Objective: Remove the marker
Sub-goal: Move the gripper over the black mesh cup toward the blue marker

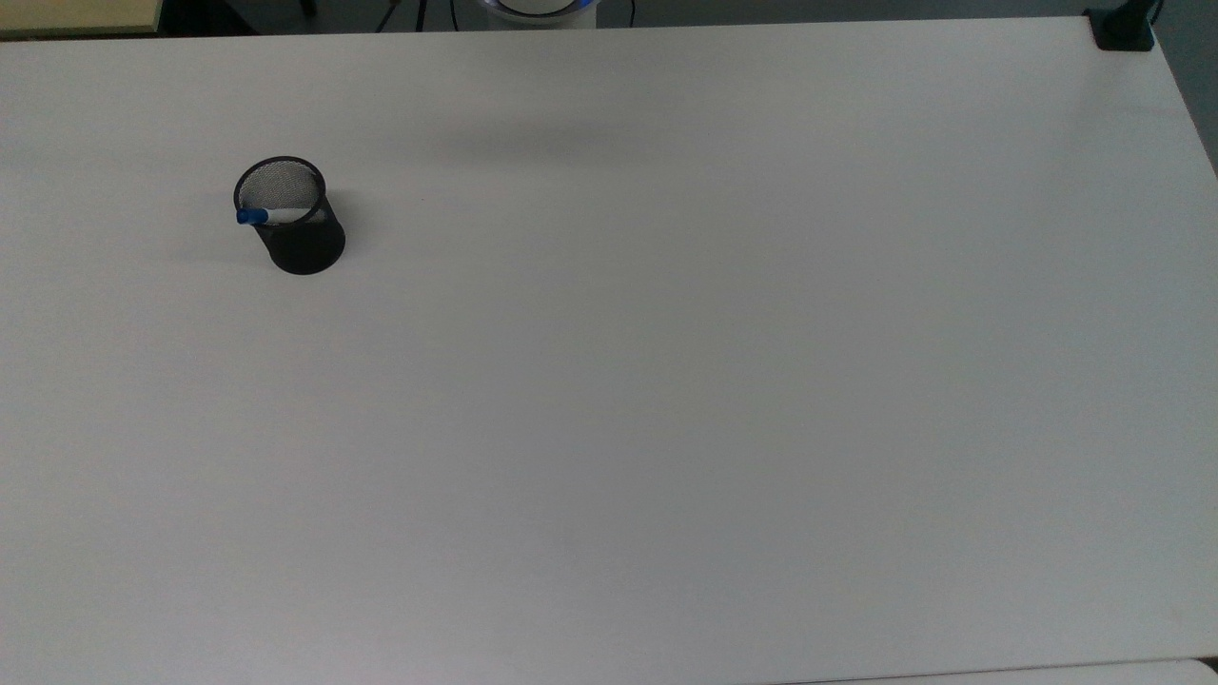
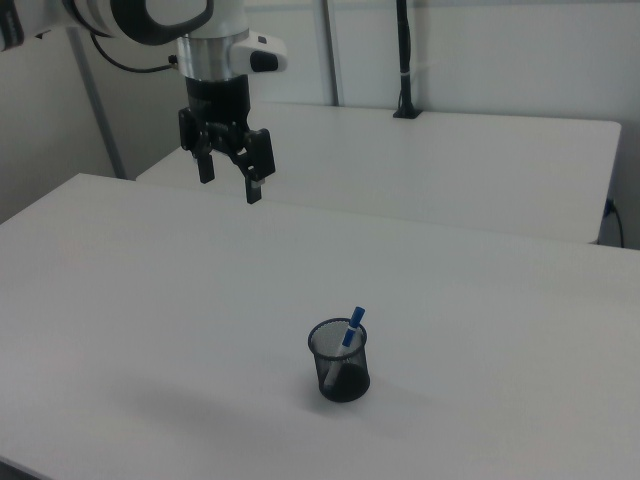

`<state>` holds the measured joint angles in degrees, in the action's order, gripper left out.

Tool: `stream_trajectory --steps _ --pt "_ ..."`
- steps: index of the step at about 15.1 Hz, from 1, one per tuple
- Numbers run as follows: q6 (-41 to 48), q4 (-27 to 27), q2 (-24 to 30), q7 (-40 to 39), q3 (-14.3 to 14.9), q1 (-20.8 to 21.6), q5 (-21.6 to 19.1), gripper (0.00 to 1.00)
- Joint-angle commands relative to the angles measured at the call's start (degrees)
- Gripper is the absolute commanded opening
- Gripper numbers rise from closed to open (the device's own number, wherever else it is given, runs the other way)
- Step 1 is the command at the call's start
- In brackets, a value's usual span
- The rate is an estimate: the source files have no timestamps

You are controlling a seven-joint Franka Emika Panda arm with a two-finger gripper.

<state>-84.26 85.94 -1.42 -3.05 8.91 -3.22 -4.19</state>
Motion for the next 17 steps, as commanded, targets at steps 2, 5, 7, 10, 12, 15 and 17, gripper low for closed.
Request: stream_trajectory --steps 2,5,7,10,12,15,17 --pt "0.77 0.72 -0.07 -0.29 -0.64 0.84 -1.35 1.0" --pt "0.68 0.63 -0.6 -0.29 -0.38 1.11 -1.52 1.0" --pt "-0.72 0.19 -2.26 -0.38 -0.2 1.1 -0.57 1.0" --pt "-8.19 0.28 -4.29 -0.81 -0.03 -0.64 -0.56 1.0" --pt "-11.17 0.36 -6.04 -0.91 0.06 -1.7 -0.47 1.0" --pt "-13.91 0.89 -10.35 -2.65 0.06 -4.51 0.66 1.0" --pt "-15.31 0.8 -12.2 -4.95 0.06 -6.44 2.33 0.99"
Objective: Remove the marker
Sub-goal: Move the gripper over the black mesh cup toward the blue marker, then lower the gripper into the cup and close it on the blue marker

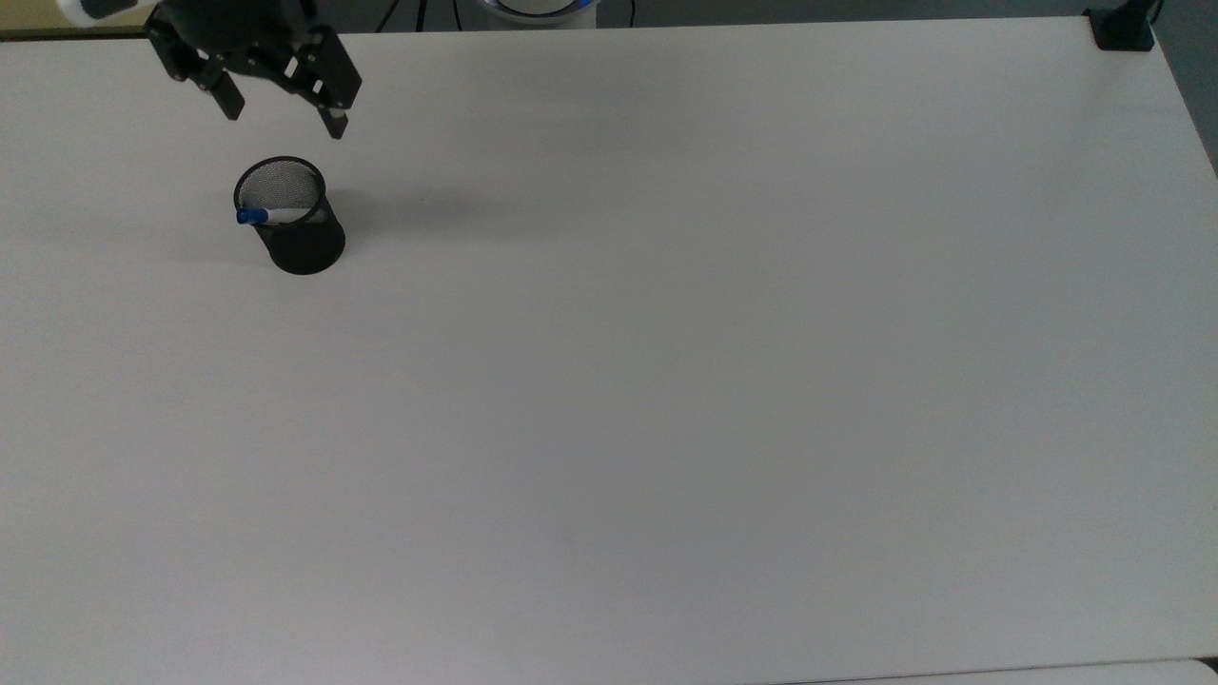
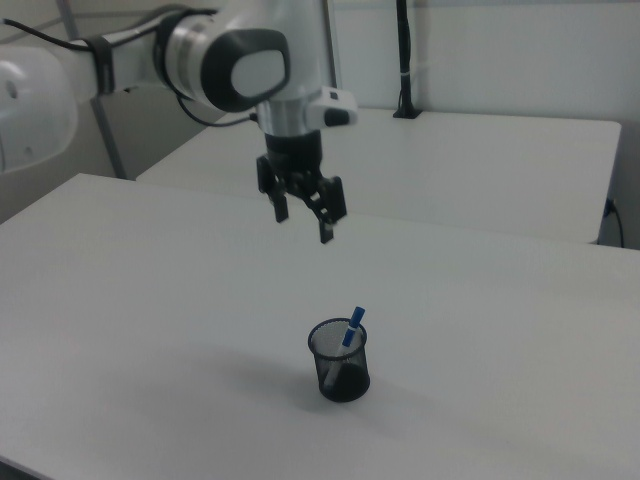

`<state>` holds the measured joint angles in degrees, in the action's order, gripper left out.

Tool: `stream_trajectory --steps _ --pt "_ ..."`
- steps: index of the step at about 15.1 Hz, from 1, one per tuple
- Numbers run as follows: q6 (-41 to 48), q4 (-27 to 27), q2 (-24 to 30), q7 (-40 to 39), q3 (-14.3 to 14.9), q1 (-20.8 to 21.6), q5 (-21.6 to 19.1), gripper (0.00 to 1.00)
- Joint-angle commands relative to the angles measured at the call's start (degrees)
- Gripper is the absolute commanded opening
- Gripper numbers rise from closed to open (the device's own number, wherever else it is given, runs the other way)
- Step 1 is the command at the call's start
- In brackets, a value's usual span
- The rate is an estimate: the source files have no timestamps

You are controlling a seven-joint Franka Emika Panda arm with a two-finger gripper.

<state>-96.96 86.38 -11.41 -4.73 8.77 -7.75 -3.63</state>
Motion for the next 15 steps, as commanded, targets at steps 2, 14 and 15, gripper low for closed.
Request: stream_trajectory --steps 2,14,15 --pt "-4.98 0.55 -2.99 -4.93 0.11 -3.93 1.87 0.95" --pt "-7.19 2.57 -9.33 -8.37 0.11 -7.11 3.45 0.85" --pt "-7.19 2.57 -9.68 -8.37 0.11 -7.02 3.45 0.82"
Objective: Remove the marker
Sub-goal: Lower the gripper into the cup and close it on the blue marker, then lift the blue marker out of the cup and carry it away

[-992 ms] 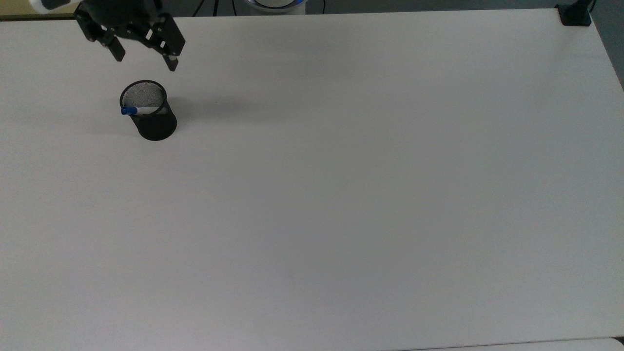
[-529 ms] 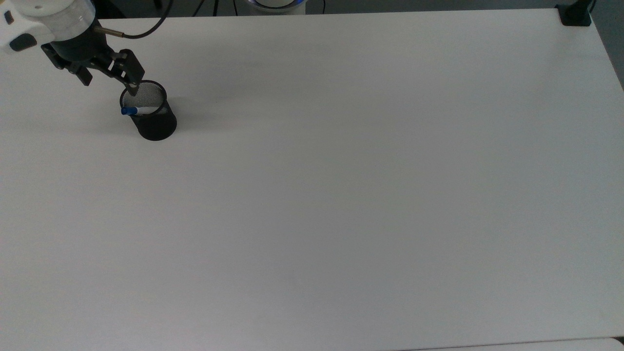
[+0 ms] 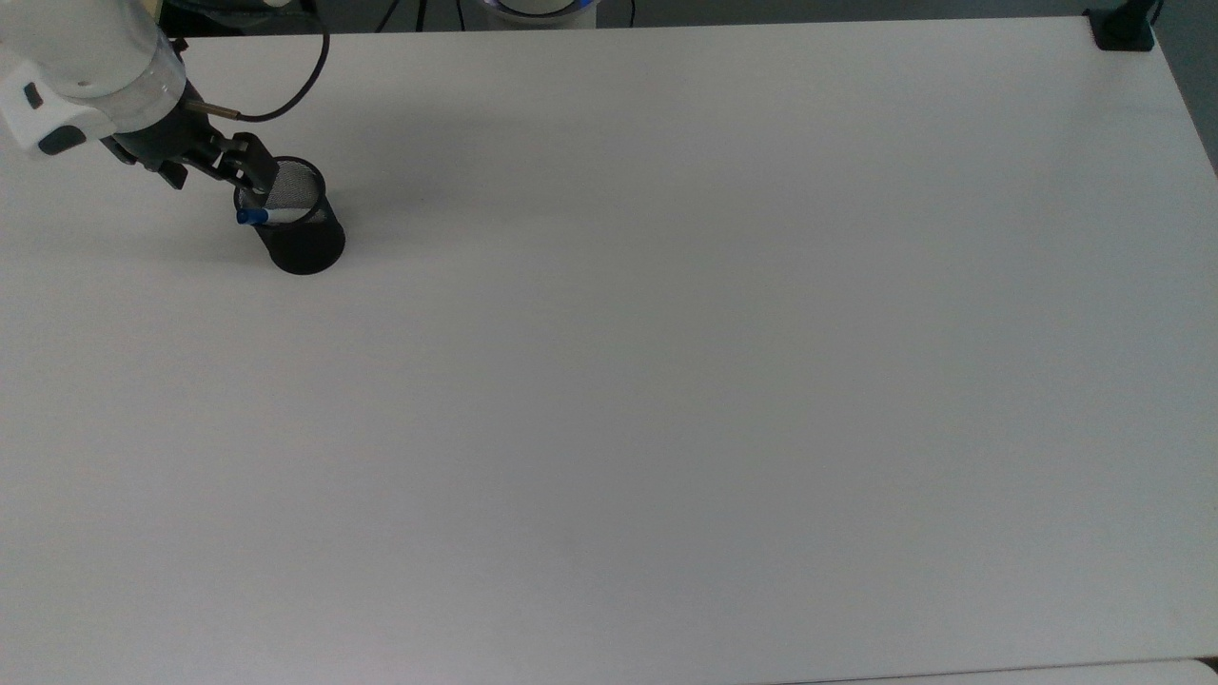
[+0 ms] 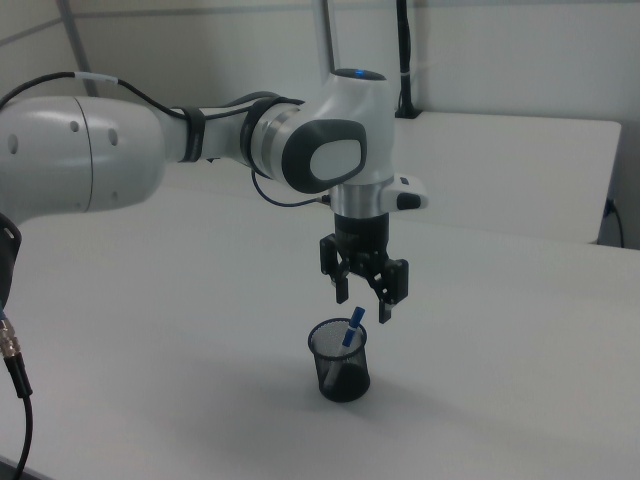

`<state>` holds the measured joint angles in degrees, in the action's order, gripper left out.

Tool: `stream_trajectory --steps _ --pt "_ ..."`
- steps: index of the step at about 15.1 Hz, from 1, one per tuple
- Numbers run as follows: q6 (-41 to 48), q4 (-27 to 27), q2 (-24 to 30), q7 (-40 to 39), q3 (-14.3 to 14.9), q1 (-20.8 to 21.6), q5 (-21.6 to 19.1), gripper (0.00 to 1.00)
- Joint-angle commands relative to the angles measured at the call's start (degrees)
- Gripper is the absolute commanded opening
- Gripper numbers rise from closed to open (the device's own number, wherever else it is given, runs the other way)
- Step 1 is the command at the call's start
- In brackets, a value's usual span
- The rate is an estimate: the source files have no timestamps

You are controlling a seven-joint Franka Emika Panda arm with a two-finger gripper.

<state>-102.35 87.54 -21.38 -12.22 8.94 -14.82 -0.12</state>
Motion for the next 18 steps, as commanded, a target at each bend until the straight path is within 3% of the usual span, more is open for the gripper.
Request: stream_trajectory --steps 1,3,9,12,16,18 --pt "-1.89 1.41 -0.58 -0.79 -0.15 0.23 -0.06 0.81" --pt "-3.9 1.58 -1.38 -0.53 -0.24 0.49 -0.14 0.77" --pt "-4.26 1.67 -1.82 -0.26 -0.59 0.76 -0.14 0.32" --pt "-4.09 1.32 -1.47 -0.26 -0.68 0.76 -0.14 0.17" --pt "-3.47 1.14 0.98 -0.18 -0.68 0.76 -0.58 0.09" --pt "-2.6 0.36 3.35 -0.09 -0.77 0.76 -3.12 0.08"
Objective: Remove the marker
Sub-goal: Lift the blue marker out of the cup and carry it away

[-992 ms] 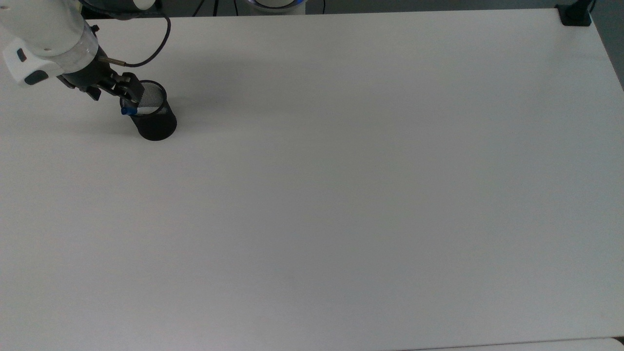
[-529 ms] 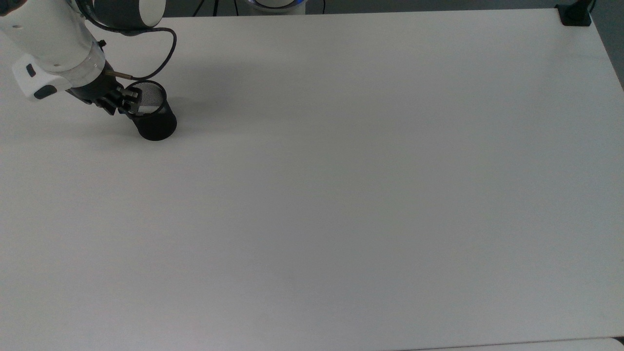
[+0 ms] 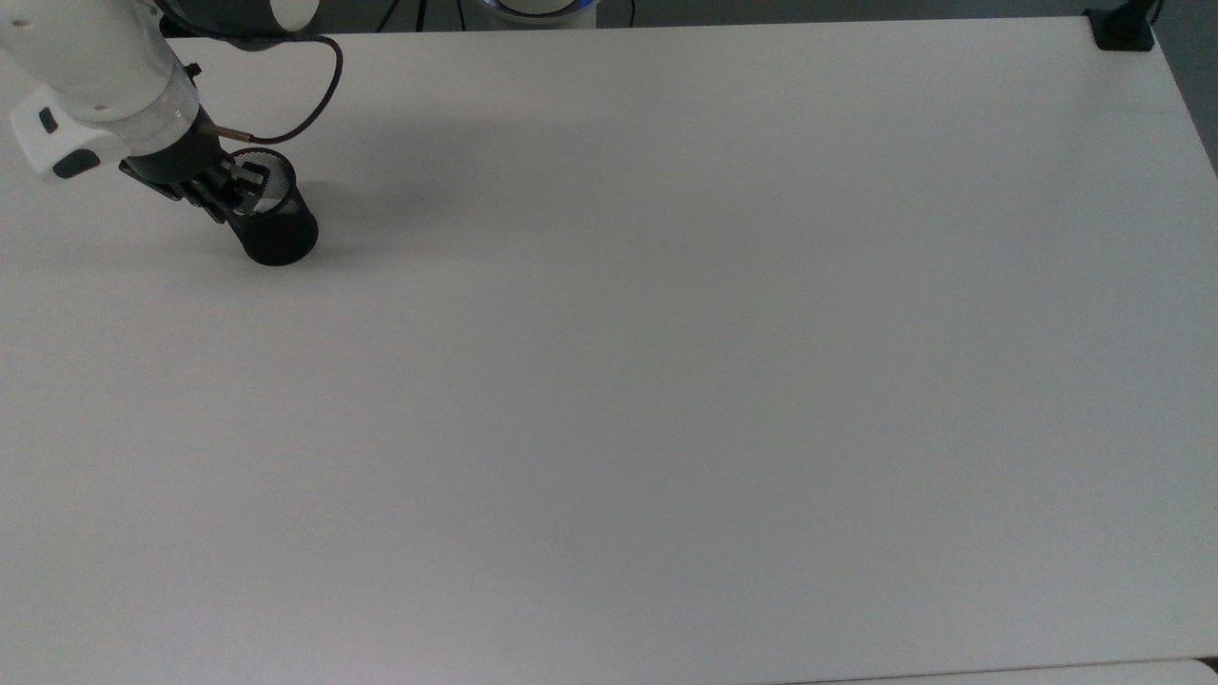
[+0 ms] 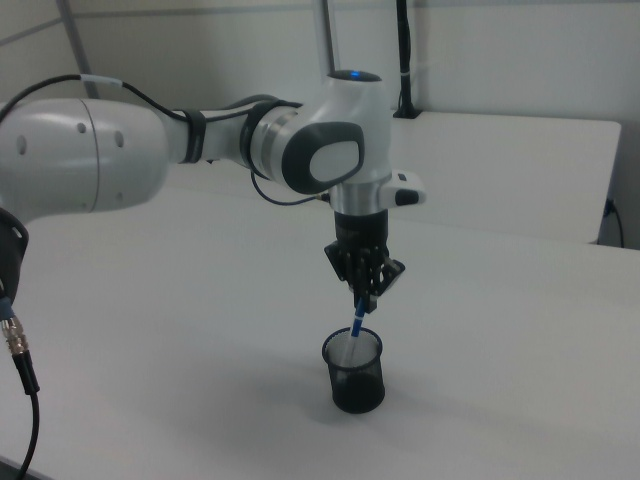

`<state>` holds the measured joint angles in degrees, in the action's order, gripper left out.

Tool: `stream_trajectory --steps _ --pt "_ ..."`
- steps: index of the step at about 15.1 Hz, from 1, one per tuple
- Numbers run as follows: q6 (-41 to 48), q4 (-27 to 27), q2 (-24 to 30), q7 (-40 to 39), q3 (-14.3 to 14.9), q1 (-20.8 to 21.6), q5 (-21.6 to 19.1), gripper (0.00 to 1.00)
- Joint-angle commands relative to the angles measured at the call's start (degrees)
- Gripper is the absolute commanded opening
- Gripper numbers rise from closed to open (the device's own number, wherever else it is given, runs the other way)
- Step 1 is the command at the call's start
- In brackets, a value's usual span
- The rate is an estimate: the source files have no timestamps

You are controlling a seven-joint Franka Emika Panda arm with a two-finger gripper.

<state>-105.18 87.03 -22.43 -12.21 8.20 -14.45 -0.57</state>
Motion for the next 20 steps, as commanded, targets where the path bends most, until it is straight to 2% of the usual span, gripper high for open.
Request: stream_trajectory --steps 1,4,7,11,14,18,20 --pt "0.85 0.42 5.11 -0.09 -0.03 0.38 -2.85 0.08" --pt "1.21 -2.04 7.22 0.17 -0.2 0.73 -3.03 0.08" --pt "2.7 -2.04 9.51 2.1 -0.64 3.54 -3.38 0.08" --pt "4.54 -2.04 10.3 7.28 -0.64 12.4 -3.21 0.09" --pt "8.41 -0.56 8.12 10.53 -0.64 21.62 -3.21 0.09" --pt "11.57 0.94 0.93 10.89 -0.64 28.05 -3.12 0.1" --pt "11.23 2.69 -0.76 10.89 -0.64 29.64 -2.86 0.1"
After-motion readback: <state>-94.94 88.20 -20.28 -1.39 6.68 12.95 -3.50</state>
